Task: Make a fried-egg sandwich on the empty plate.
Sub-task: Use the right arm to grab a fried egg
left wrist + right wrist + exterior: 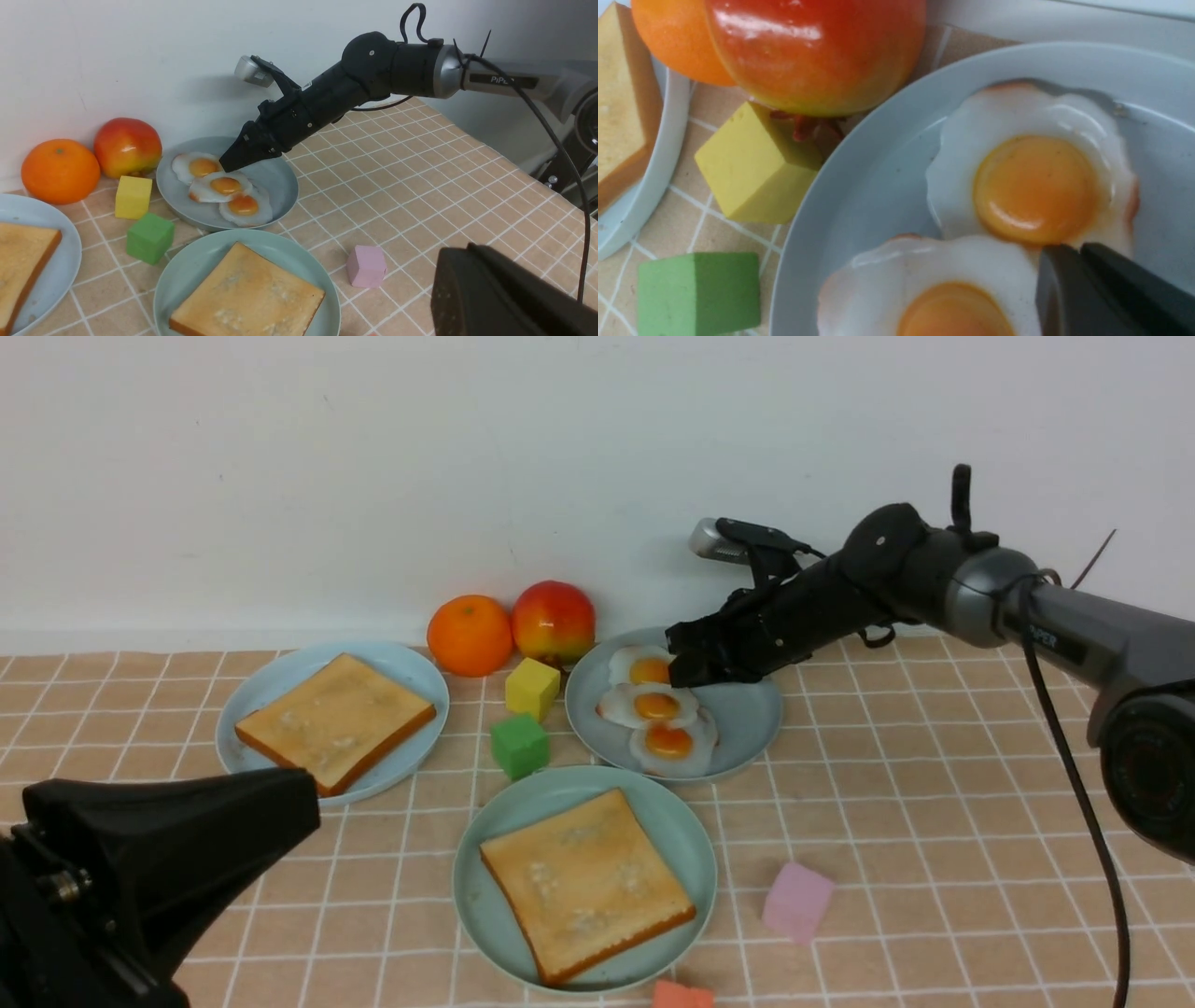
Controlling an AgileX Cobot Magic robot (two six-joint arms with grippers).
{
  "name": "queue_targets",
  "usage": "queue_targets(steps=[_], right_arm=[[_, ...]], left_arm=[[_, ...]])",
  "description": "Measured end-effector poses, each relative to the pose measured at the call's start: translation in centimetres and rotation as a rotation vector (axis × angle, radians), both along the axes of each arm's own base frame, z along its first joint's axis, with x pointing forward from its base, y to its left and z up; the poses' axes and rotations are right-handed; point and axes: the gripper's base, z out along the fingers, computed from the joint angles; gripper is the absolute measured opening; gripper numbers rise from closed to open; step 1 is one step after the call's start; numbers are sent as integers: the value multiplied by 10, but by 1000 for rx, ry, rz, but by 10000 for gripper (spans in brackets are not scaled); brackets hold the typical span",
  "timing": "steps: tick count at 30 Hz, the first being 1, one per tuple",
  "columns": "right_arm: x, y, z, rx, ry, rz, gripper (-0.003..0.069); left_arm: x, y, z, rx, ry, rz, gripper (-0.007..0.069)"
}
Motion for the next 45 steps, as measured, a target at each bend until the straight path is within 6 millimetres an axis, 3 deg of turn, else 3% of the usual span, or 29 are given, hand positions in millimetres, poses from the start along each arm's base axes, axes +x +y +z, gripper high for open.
queue_targets(steps=[3, 8, 15, 19, 23, 30, 33, 45], right_arm=[[-1, 0, 2, 0, 6, 9, -8], [-5, 1, 13, 1, 15, 40, -9], [-11, -3, 45, -39, -41, 70, -3], [-17, -3, 46, -64, 2, 106, 4], [-19, -2, 39, -58, 67, 79, 48], [-14, -3, 22, -29, 140, -19, 280], [-13, -2, 17, -27, 145, -26, 335], [-8, 5, 13, 55, 127, -69, 335]], left_arm=[[0, 0, 0, 0, 0, 0, -5], [0, 0, 0, 0, 0, 0, -2], [0, 0, 0, 0, 0, 0, 4], [0, 0, 0, 0, 0, 0, 4], [0, 0, 0, 0, 0, 0, 4], [0, 0, 0, 0, 0, 0, 10], [0, 0, 0, 1, 1, 0, 14], [0, 0, 0, 1, 1, 0, 21]])
